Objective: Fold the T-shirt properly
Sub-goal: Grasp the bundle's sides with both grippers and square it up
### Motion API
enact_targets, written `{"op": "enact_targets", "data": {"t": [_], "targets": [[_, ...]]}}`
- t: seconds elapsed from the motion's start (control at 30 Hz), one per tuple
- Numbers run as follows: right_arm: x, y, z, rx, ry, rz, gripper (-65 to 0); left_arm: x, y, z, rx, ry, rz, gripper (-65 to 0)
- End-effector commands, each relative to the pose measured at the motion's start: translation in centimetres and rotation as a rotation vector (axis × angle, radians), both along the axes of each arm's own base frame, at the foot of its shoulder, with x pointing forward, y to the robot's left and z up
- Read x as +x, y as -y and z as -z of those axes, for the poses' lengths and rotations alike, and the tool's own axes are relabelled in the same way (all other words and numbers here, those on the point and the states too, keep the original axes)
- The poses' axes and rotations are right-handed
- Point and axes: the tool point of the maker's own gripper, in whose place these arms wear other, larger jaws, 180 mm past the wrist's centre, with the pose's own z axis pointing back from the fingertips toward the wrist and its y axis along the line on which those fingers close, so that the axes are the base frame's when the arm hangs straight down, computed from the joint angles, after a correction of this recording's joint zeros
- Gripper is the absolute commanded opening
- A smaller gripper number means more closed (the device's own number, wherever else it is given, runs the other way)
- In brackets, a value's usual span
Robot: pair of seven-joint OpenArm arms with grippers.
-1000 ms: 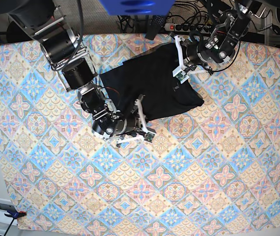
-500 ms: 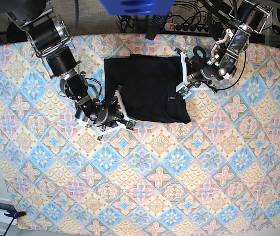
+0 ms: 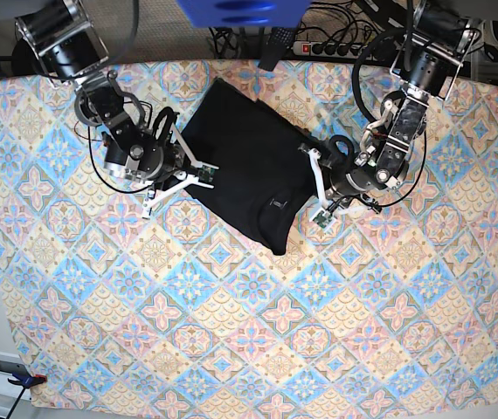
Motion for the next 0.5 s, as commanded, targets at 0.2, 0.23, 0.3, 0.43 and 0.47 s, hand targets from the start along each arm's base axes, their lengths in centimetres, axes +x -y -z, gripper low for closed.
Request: {"op": "enact_targets", "data": {"t": [0.2, 0.23, 0.3, 0.43, 0.47], "targets": [[2.9, 2.2, -3.7, 0.041, 0.121, 0.094, -61.2, 1.6, 0.4, -3.8, -0.052, 0.129, -0.06, -64.0], [3.3, 3.0, -4.0, 0.041, 0.132, 0.121, -61.2, 1.0, -0.6, -4.2, -0.05, 0.136, -0.078, -64.0], [4.0, 4.6, -4.1, 0.038, 0.139, 0.174, -61.2, -0.5, -2.0, -5.1, -0.06, 0.141, -0.121, -64.0], [6.6, 3.6, -4.2, 0.094, 0.149, 0.219, -61.2, -4.4, -2.6, -5.4, -0.071, 0.114, -0.147, -64.0], [7.4, 2.8, -4.2, 0.118, 0.15, 0.224, -61.2, -5.7, -2.3, -5.0, -0.074, 0.094, -0.139, -64.0]]}}
